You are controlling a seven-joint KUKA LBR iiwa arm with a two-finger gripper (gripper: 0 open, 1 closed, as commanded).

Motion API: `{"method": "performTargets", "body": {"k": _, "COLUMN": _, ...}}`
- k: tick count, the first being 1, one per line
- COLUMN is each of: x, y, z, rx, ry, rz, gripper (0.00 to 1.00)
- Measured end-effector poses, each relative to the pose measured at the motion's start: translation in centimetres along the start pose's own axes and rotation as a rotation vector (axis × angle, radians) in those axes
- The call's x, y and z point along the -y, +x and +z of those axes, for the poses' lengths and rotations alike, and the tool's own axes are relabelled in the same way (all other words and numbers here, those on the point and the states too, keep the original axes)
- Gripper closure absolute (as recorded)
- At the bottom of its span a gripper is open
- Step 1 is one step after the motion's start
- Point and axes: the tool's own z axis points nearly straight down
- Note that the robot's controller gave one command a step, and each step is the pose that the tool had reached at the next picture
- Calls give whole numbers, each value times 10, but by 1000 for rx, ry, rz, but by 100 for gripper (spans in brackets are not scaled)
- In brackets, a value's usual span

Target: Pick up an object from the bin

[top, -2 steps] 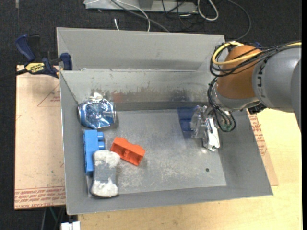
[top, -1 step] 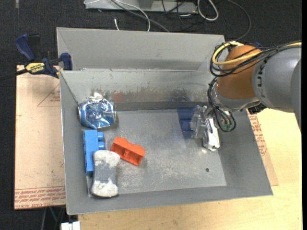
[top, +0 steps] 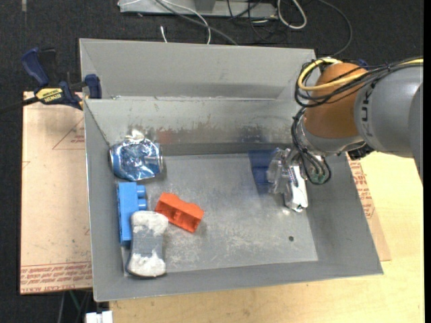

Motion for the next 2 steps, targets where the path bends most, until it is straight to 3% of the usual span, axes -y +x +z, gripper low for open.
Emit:
{"method": "performTargets", "body": {"k": 1, "x": -1, "y": 3, "z": -26, "rx": -10, "ry": -1, "rz": 0, "gripper": 100}}
{"method": "performTargets", "body": {"k": 2, "x": 0, "y": 0, "z": -76, "rx": 0, "ry": 1, "rz": 0, "gripper": 100}}
